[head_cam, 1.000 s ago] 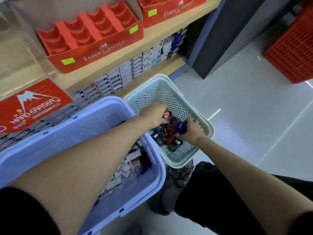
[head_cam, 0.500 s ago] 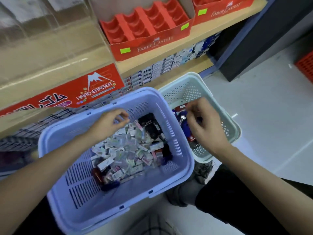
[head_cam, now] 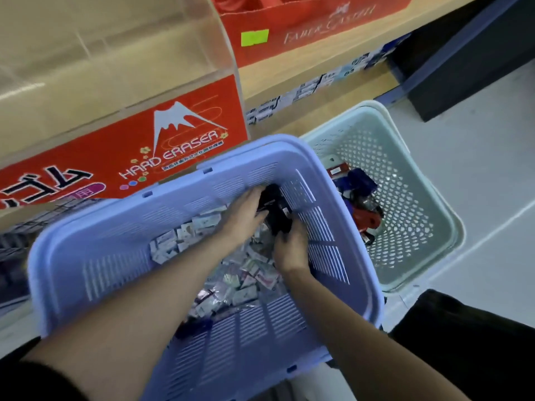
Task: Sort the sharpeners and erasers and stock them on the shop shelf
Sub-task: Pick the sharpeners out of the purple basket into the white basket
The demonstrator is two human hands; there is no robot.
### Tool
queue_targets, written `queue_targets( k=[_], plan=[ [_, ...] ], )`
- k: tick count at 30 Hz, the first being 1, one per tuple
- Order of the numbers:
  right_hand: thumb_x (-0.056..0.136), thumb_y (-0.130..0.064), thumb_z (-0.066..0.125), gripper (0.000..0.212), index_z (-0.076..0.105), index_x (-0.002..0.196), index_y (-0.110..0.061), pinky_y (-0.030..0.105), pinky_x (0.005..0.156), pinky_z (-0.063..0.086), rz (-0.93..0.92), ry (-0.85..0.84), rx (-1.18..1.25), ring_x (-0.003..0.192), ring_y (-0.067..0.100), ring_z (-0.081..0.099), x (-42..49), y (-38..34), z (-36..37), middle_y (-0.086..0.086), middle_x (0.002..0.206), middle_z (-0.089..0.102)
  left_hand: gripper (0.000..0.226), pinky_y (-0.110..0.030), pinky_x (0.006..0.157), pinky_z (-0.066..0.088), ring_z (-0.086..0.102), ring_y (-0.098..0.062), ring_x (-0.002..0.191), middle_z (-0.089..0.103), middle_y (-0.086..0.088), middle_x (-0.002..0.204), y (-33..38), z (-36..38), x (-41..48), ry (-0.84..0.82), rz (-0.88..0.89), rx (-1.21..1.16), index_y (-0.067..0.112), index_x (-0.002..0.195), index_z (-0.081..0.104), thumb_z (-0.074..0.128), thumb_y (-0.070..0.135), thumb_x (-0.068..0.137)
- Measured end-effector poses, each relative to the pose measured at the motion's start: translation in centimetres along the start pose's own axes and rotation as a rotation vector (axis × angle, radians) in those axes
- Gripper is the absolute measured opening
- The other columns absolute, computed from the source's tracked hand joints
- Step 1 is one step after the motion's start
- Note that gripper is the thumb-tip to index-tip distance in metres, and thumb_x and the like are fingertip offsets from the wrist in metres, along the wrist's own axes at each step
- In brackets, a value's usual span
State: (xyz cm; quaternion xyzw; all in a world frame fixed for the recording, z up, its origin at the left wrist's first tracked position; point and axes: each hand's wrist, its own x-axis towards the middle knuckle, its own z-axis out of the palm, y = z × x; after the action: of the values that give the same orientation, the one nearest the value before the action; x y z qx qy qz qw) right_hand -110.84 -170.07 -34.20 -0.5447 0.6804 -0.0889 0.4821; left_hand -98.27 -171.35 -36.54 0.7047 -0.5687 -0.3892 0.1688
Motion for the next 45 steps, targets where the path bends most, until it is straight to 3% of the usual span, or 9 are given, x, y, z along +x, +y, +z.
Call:
queue_targets(
  k=[4,10,19,23,27,33,37,40,45],
  plan=[
    [0.094,-0.002,0.044,0.061,0.018,0.149,-0.009,0.032,0.113,0.026,-0.059,-0.002,-0.1,0.137,0.023,0.028,0.3,1.1,1.0,0.009,0.148,0.026,0.065,-0.041,0.1,0.037,0.048,-0.035,0.121,0.051,-0.016,0.132,-1.2,0.9,0.0,0.073,0.021,0.204,0.007,0.14,0.04,0.069,0.013,0.082],
    [0.089,0.004,0.044,0.068,0.015,0.149,-0.008,0.035,0.108,0.033,-0.042,-0.072,-0.203,0.13,0.031,0.036,0.7,2.0,0.7,0.014,0.144,0.026,0.054,-0.039,0.071,0.044,0.055,-0.036,0.092,0.056,-0.018,0.098,-0.6,2.8,-0.8,0.204,-0.057,0.428,0.006,0.125,0.056,0.07,0.033,0.081],
    [0.096,-0.007,0.041,0.061,0.012,0.149,-0.006,0.033,0.113,0.027,-0.025,-0.06,-0.345,0.136,0.031,0.026,0.7,2.2,1.4,0.016,0.147,0.019,0.039,-0.024,0.082,0.041,0.055,-0.013,0.099,0.059,0.0,0.109,-2.3,0.2,-4.9,0.146,-0.304,-0.397,0.008,0.122,0.057,0.064,0.025,0.088],
    [0.097,-0.012,0.044,0.059,0.017,0.148,-0.003,0.032,0.117,0.019,-0.052,-0.049,-0.394,0.142,0.029,0.016,0.1,1.8,1.9,0.016,0.153,0.011,0.037,-0.029,0.086,0.046,0.057,-0.014,0.101,0.06,0.001,0.111,-2.6,-1.0,-7.2,0.174,-0.345,-0.497,0.015,0.124,0.055,0.061,0.027,0.09],
    [0.093,-0.014,0.053,0.055,0.03,0.143,-0.008,0.039,0.11,0.032,0.068,-0.012,-0.117,0.131,0.03,0.037,1.2,1.0,1.8,0.015,0.14,0.037,0.036,-0.03,0.088,0.045,0.058,-0.015,0.102,0.062,0.007,0.107,-2.6,-1.2,-8.8,0.187,-0.398,-0.55,0.017,0.121,0.056,0.061,0.031,0.089],
    [0.088,-0.038,0.063,0.073,0.026,0.14,-0.003,0.043,0.106,0.036,0.12,-0.063,-0.283,0.13,0.036,0.037,2.6,0.4,2.5,0.021,0.139,0.037,0.034,-0.027,0.088,0.041,0.055,-0.015,0.102,0.06,0.002,0.107,-2.7,-1.3,-10.3,0.253,-0.464,-0.635,0.012,0.121,0.057,0.06,0.024,0.09],
    [0.08,-0.035,0.073,0.083,0.022,0.136,-0.001,0.046,0.092,0.048,0.116,-0.088,-0.319,0.116,0.036,0.052,3.1,0.6,2.9,0.02,0.13,0.05,0.035,-0.029,0.091,0.042,0.055,-0.013,0.102,0.059,0.003,0.109,-3.3,-1.3,-10.6,0.227,-0.475,-0.651,0.015,0.125,0.055,0.06,0.023,0.091],
    [0.074,-0.031,0.079,0.084,0.027,0.133,0.0,0.042,0.097,0.045,0.166,-0.18,-0.298,0.118,0.034,0.05,4.7,-0.2,2.5,0.018,0.132,0.046,0.036,-0.025,0.091,0.041,0.054,-0.002,0.096,0.057,0.011,0.107,-3.7,-1.2,-10.6,0.214,-0.492,-0.64,0.015,0.126,0.053,0.059,0.024,0.091],
    [0.075,-0.017,0.078,0.062,0.034,0.118,-0.005,0.042,0.09,0.048,0.13,-0.213,-0.245,0.108,0.033,0.055,5.0,-0.8,2.7,0.016,0.118,0.051,0.041,-0.029,0.09,0.037,0.047,-0.014,0.11,0.051,-0.001,0.118,-4.1,-1.1,-10.9,0.256,-0.569,-0.666,0.012,0.131,0.048,0.057,0.023,0.092]
  ],
)
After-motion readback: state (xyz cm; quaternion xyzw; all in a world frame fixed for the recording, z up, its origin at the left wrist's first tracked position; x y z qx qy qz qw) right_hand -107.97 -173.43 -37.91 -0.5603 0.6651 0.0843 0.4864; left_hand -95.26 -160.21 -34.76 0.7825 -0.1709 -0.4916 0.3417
